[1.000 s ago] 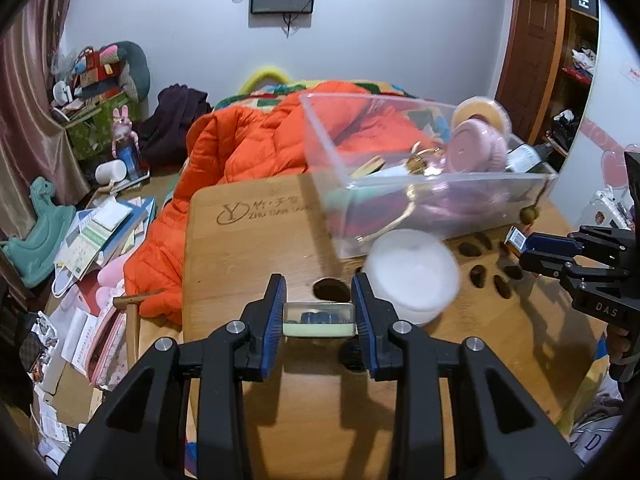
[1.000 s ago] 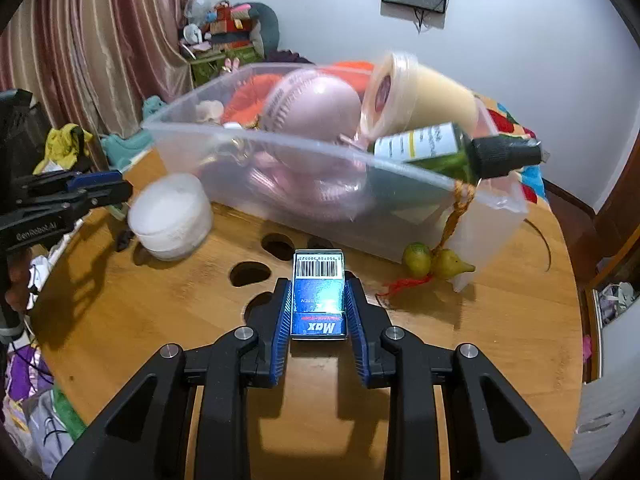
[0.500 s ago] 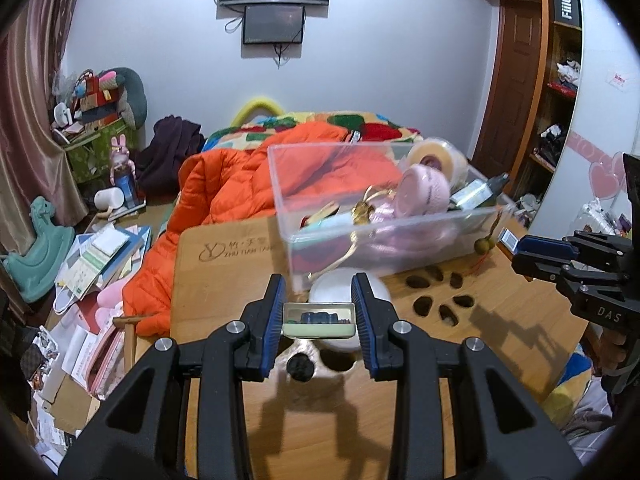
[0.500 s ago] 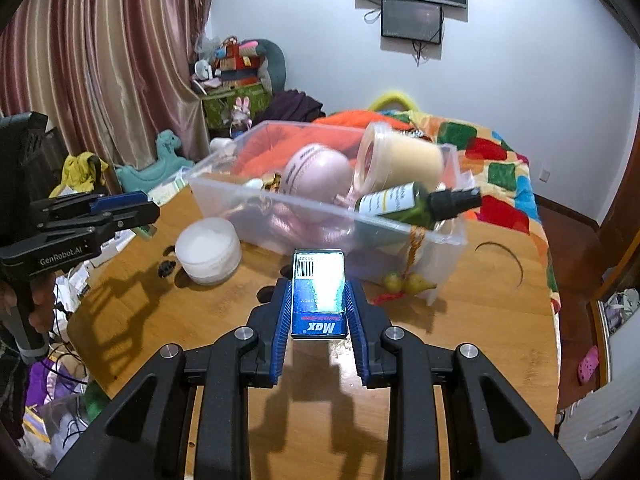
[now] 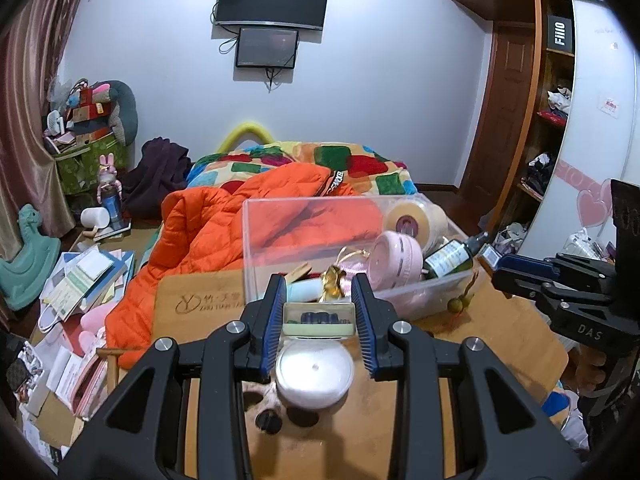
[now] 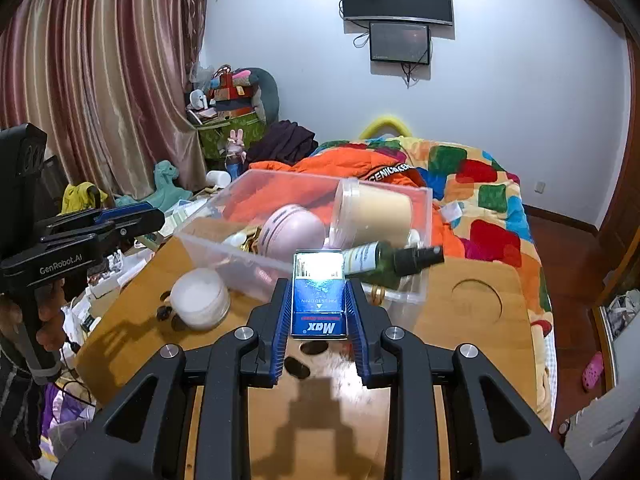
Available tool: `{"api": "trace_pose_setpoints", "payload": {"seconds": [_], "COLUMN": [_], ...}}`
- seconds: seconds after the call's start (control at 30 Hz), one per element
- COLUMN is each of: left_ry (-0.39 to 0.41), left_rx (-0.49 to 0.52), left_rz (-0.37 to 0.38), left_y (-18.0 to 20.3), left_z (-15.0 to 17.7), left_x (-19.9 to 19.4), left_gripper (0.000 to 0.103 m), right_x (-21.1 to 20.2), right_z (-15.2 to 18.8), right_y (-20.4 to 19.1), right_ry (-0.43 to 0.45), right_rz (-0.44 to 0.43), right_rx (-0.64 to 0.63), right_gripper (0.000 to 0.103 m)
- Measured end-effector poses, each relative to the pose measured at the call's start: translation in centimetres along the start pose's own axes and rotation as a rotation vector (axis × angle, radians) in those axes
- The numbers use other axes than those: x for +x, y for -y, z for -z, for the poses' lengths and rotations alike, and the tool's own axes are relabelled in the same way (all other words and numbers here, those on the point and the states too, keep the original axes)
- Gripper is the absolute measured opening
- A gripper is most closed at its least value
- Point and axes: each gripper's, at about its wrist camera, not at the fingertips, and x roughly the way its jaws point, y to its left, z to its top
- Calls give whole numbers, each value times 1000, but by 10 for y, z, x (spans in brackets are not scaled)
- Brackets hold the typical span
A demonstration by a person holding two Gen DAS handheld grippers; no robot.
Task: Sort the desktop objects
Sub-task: 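Carry the tin and blue card box over the box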
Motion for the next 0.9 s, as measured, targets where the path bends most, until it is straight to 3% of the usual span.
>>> {"api": "trace_pose_setpoints", "payload": {"seconds": [0.33,0.9], "left_ry": [8,-54], "left_rx": [-12,-11], "left_rz": [17,22], "left_y": [-4,-19], "left_z": [-16,-16], "left_x": [21,61], "left_gripper": [33,33], "right_x": [26,88], "right_z": [-26,-55], "right_y": [-2,-49], "right_ry": [8,-44], "right_rz": [-41,-94], "right_rx": [-14,-171], "right_gripper": [25,25]}}
